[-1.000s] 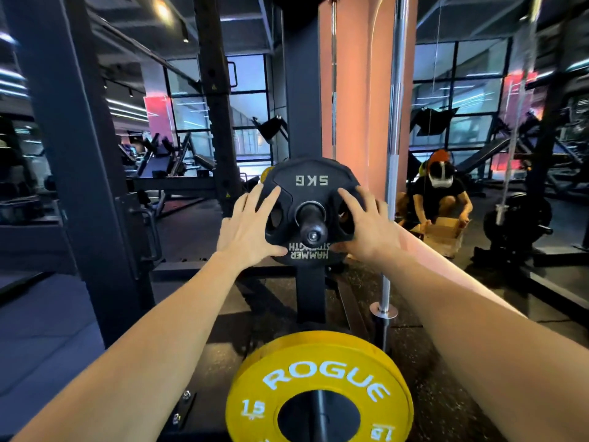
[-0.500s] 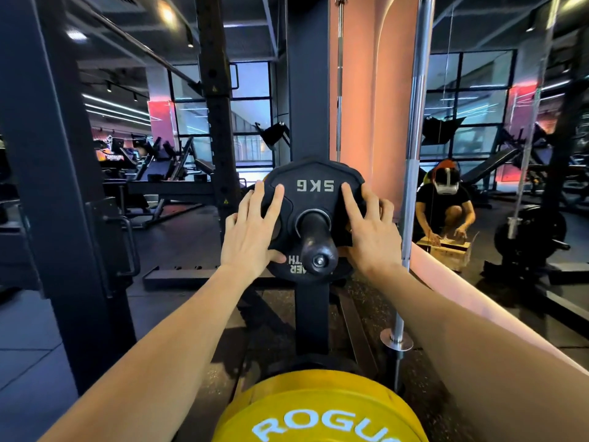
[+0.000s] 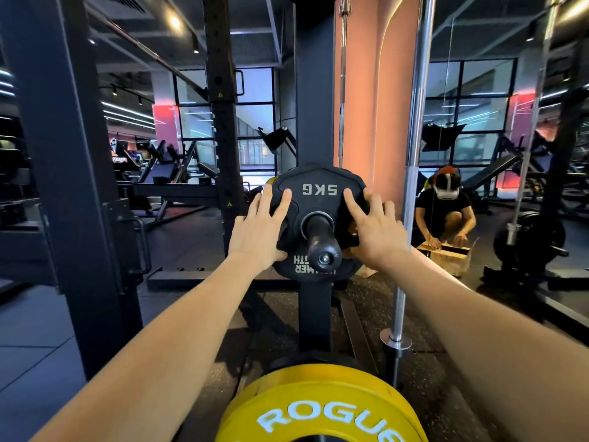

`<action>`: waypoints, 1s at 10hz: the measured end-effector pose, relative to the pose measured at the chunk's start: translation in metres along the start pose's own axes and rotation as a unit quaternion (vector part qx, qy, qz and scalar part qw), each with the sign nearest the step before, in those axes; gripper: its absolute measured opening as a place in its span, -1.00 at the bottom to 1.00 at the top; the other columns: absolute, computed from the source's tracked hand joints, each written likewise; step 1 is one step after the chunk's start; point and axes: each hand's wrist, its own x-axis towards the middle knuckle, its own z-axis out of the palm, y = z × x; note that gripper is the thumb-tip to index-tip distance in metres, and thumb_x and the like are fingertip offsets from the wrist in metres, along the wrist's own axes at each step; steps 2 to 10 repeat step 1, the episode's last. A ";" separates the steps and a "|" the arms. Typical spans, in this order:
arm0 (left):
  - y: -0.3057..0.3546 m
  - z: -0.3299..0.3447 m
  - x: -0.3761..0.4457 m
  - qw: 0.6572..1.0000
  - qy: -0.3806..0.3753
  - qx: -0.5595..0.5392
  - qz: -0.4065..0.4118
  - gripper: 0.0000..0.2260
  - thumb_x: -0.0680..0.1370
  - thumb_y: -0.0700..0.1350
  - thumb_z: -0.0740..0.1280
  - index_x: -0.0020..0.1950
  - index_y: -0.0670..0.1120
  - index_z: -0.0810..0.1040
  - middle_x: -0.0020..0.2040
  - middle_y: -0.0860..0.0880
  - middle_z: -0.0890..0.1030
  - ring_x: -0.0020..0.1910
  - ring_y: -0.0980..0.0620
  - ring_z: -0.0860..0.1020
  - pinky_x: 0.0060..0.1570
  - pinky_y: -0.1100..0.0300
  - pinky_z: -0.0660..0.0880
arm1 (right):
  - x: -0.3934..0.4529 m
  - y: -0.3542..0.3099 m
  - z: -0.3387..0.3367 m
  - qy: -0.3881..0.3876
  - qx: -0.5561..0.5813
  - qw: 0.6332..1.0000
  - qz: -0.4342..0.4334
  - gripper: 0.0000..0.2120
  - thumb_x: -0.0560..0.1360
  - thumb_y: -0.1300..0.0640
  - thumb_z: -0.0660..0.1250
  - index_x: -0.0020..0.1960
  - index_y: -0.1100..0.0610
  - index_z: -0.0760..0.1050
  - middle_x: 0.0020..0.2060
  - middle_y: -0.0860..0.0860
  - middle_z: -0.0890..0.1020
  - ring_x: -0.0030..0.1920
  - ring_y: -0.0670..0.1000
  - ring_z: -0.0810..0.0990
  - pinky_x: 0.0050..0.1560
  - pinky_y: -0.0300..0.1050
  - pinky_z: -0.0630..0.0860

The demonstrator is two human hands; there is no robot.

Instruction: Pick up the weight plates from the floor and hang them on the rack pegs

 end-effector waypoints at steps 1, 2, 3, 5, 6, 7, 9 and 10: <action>0.004 -0.003 -0.037 0.995 -0.031 -0.092 -0.036 -0.02 0.41 0.13 0.47 0.56 0.20 -0.20 0.59 -0.04 -0.22 0.54 -0.16 0.09 0.24 -0.16 0.43 | -0.010 0.003 -0.044 0.037 0.165 0.986 -0.007 -0.13 0.38 -0.16 0.43 0.53 -0.13 0.02 0.40 0.04 0.23 0.38 0.12 0.27 0.33 0.05 0.32; 0.004 -0.003 -0.037 0.995 -0.031 -0.092 -0.036 -0.02 0.41 0.13 0.47 0.56 0.20 -0.20 0.59 -0.04 -0.22 0.54 -0.16 0.09 0.24 -0.16 0.43 | -0.010 0.003 -0.044 0.037 0.165 0.986 -0.007 -0.13 0.38 -0.16 0.43 0.53 -0.13 0.02 0.40 0.04 0.23 0.38 0.12 0.27 0.33 0.05 0.32; 0.004 -0.003 -0.037 0.995 -0.031 -0.092 -0.036 -0.02 0.41 0.13 0.47 0.56 0.20 -0.20 0.59 -0.04 -0.22 0.54 -0.16 0.09 0.24 -0.16 0.43 | -0.010 0.003 -0.044 0.037 0.165 0.986 -0.007 -0.13 0.38 -0.16 0.43 0.53 -0.13 0.02 0.40 0.04 0.23 0.38 0.12 0.27 0.33 0.05 0.32; 0.004 -0.003 -0.037 0.995 -0.031 -0.092 -0.036 -0.02 0.41 0.13 0.47 0.56 0.20 -0.20 0.59 -0.04 -0.22 0.54 -0.16 0.09 0.24 -0.16 0.43 | -0.010 0.003 -0.044 0.037 0.165 0.986 -0.007 -0.13 0.38 -0.16 0.43 0.53 -0.13 0.02 0.40 0.04 0.23 0.38 0.12 0.27 0.33 0.05 0.32; 0.004 -0.003 -0.037 0.995 -0.031 -0.092 -0.036 -0.02 0.41 0.13 0.47 0.56 0.20 -0.20 0.59 -0.04 -0.22 0.54 -0.16 0.09 0.24 -0.16 0.43 | -0.010 0.003 -0.044 0.037 0.165 0.986 -0.007 -0.13 0.38 -0.16 0.43 0.53 -0.13 0.02 0.40 0.04 0.23 0.38 0.12 0.27 0.33 0.05 0.32; 0.004 -0.003 -0.037 0.995 -0.031 -0.092 -0.036 -0.02 0.41 0.13 0.47 0.56 0.20 -0.20 0.59 -0.04 -0.22 0.54 -0.16 0.09 0.24 -0.16 0.43 | -0.010 0.003 -0.044 0.037 0.165 0.986 -0.007 -0.13 0.38 -0.16 0.43 0.53 -0.13 0.02 0.40 0.04 0.23 0.38 0.12 0.27 0.33 0.05 0.32; 0.004 -0.003 -0.037 0.995 -0.031 -0.092 -0.036 -0.02 0.41 0.13 0.47 0.56 0.20 -0.20 0.59 -0.04 -0.22 0.54 -0.16 0.09 0.24 -0.16 0.43 | -0.010 0.003 -0.044 0.037 0.165 0.986 -0.007 -0.13 0.38 -0.16 0.43 0.53 -0.13 0.02 0.40 0.04 0.23 0.38 0.12 0.27 0.33 0.05 0.32; 0.004 -0.003 -0.037 0.995 -0.031 -0.092 -0.036 -0.02 0.41 0.13 0.47 0.56 0.20 -0.20 0.59 -0.04 -0.22 0.54 -0.16 0.09 0.24 -0.16 0.43 | -0.010 0.003 -0.044 0.037 0.165 0.986 -0.007 -0.13 0.38 -0.16 0.43 0.53 -0.13 0.02 0.40 0.04 0.23 0.38 0.12 0.27 0.33 0.05 0.32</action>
